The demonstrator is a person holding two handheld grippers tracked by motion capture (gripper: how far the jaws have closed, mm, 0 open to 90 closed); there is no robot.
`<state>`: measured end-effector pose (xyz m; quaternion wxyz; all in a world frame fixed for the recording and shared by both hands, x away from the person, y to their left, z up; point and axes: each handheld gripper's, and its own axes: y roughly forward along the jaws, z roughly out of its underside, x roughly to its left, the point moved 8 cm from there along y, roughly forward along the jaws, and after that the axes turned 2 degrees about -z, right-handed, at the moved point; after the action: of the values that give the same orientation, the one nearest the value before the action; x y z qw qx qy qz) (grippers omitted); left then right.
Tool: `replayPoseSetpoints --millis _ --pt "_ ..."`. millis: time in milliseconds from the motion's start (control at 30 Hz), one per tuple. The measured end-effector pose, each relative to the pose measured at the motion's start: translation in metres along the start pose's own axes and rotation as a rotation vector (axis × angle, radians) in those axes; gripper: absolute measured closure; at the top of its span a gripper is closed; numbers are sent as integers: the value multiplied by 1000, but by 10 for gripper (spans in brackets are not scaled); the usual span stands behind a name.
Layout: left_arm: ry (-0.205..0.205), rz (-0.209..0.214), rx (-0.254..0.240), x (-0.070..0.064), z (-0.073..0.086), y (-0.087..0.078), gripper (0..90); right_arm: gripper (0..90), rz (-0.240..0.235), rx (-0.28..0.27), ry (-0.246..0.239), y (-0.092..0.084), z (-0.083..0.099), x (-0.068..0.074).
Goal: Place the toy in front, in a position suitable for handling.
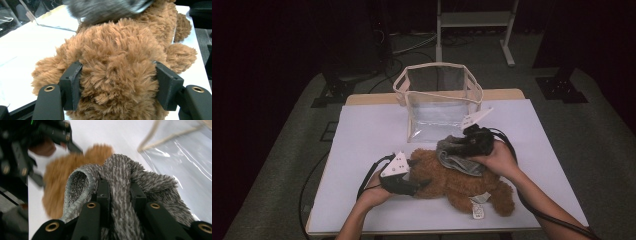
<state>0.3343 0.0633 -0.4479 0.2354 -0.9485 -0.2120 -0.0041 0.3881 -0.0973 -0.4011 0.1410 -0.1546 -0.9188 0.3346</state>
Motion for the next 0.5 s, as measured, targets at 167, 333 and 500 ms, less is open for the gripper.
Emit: replayPoseSetpoints --millis 167,333,500 --pt "-16 -6 -8 3 0 1 313 741 36 -38 14 -32 22 3" --pt "-26 -20 -18 5 -1 1 305 737 58 -84 -18 -38 27 15" --pt "-53 -28 -41 8 -2 0 309 736 130 -97 -30 -36 30 5"
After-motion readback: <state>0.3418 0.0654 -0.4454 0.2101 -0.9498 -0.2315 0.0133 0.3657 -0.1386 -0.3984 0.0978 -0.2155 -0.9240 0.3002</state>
